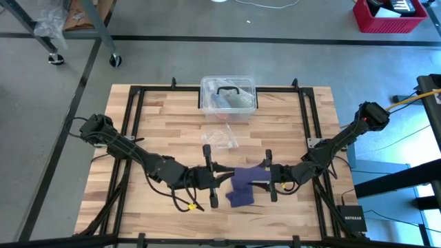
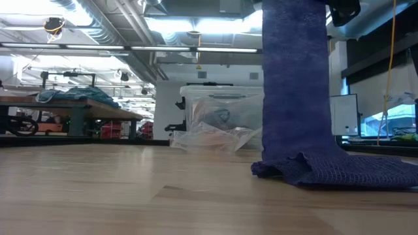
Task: Roll bandage
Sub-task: Roll the blue bandage
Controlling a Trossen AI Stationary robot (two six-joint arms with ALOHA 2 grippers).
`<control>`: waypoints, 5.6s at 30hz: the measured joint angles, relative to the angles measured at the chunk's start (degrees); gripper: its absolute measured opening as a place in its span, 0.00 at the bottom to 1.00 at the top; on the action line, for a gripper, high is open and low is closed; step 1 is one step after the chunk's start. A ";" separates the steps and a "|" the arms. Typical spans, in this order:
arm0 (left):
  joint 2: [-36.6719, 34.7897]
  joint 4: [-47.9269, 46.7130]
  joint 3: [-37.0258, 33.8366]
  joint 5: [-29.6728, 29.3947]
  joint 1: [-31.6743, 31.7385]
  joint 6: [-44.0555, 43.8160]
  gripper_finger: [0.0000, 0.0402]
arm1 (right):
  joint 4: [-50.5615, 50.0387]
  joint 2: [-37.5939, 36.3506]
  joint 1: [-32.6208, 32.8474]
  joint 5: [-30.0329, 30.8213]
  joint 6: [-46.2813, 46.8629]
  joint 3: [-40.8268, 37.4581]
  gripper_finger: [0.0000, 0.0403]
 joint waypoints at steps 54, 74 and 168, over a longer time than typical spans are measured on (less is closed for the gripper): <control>-0.30 1.86 0.05 -8.45 -1.96 6.96 0.01 | -1.74 6.03 1.96 1.66 -9.99 2.16 0.02; 0.66 0.72 -3.17 -21.14 -0.26 11.46 0.00 | -4.37 5.97 9.55 1.05 -16.70 8.59 0.01; 9.40 -10.18 -3.21 -5.73 5.63 2.96 0.00 | -46.47 -7.39 -4.91 16.55 0.40 36.65 0.01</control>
